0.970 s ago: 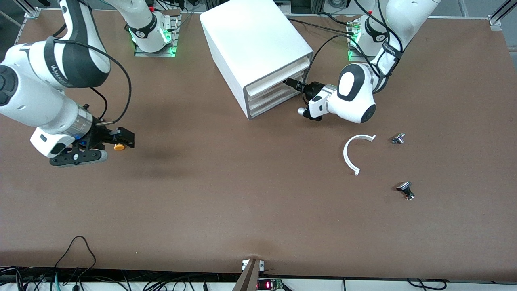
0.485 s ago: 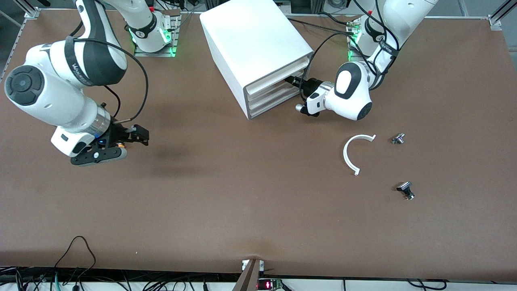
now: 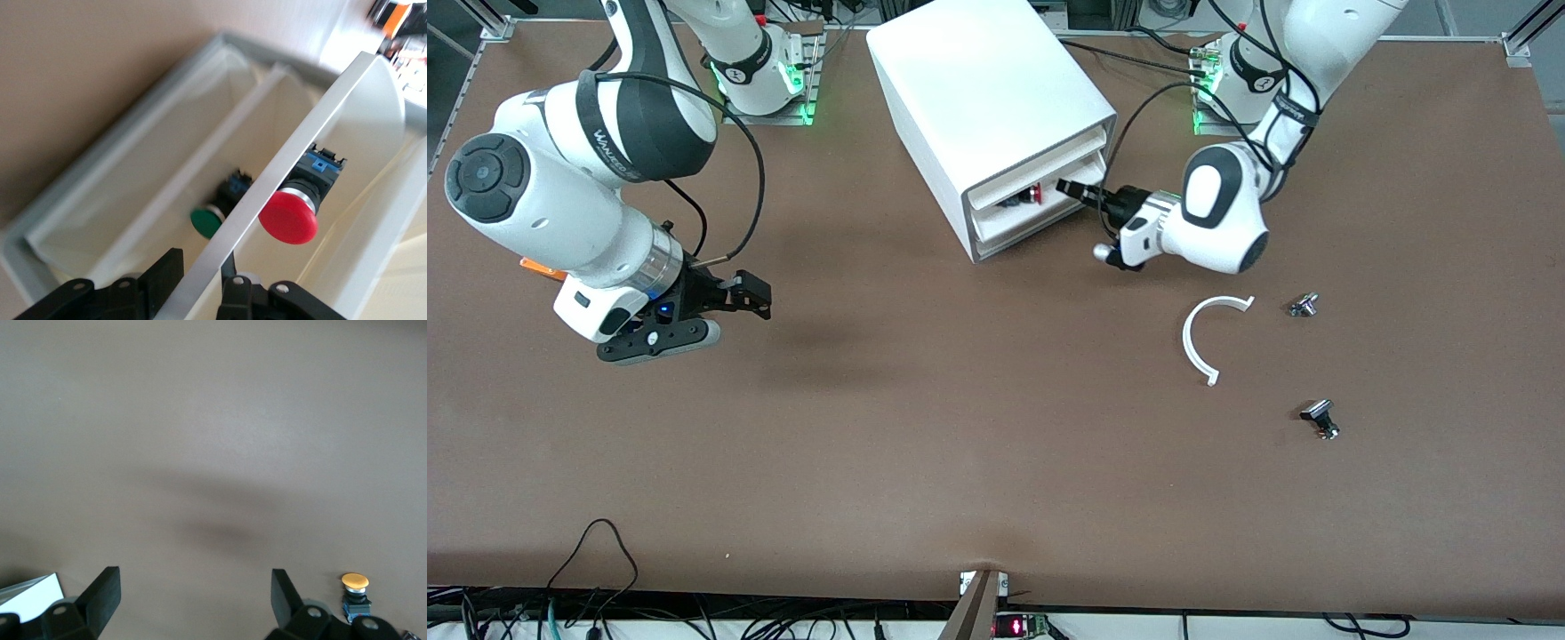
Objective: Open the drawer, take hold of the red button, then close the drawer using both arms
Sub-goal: 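Pull the drawer open with the left gripper while the right gripper approaches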
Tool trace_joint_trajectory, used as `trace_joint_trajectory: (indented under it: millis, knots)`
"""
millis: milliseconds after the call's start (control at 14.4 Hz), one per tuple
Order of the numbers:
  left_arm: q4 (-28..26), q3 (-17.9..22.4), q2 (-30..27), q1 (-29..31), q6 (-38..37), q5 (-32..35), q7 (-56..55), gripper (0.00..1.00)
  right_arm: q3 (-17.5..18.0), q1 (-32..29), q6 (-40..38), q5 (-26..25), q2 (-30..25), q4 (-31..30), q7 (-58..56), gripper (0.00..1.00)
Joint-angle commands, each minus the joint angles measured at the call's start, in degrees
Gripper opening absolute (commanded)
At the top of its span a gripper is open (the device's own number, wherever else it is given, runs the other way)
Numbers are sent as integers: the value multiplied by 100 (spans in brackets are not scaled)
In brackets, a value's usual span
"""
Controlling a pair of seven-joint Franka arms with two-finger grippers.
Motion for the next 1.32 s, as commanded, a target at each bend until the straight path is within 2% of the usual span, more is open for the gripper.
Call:
trace_joint_trajectory:
  millis: [0, 69, 208, 347, 416, 485, 624, 693, 901, 970, 1109, 1248]
  knots:
    - [203, 460, 14, -4, 349, 113, -107, 0, -23, 43, -4, 150, 184, 327, -139, 100]
    - [282, 583, 22, -4, 367, 114, -107, 2, -23, 78, -12, 150, 272, 476, -270, 100]
    - [432, 803, 31, -4, 463, 122, -107, 12, -23, 192, -4, 150, 387, 644, -324, 100]
    - [467, 830, 22, 66, 490, 114, -98, 31, -23, 280, -4, 150, 501, 775, -324, 100]
    - [476, 830, 5, 92, 490, 105, -90, 63, -23, 333, -4, 150, 553, 855, -324, 100]
    - [476, 830, -4, 101, 481, 105, -81, 100, -23, 403, -4, 150, 606, 942, -324, 100]
    - [476, 830, -100, 163, 481, 105, -142, 100, -14, 587, -4, 150, 720, 1118, -377, 100]
    - [502, 830, -188, 163, 507, 105, -203, 100, 108, 666, -4, 142, 799, 1232, -464, 100]
    - [502, 804, -302, 163, 1156, 201, -222, 100, 433, 833, 5, 133, 1054, 1619, -947, 100]
    - [520, 795, -390, 163, 1271, 654, -204, 100, 460, 991, 5, 116, 1133, 1742, -1157, 100]
    - [782, 795, -680, 241, 1307, 2110, -221, 100, 469, 1255, 5, 115, 1274, 1909, -1893, 100]
    - [976, 804, -1031, 478, 1307, 3238, -195, 100, 504, 1527, -3, 107, 1432, 2076, -2536, 100]
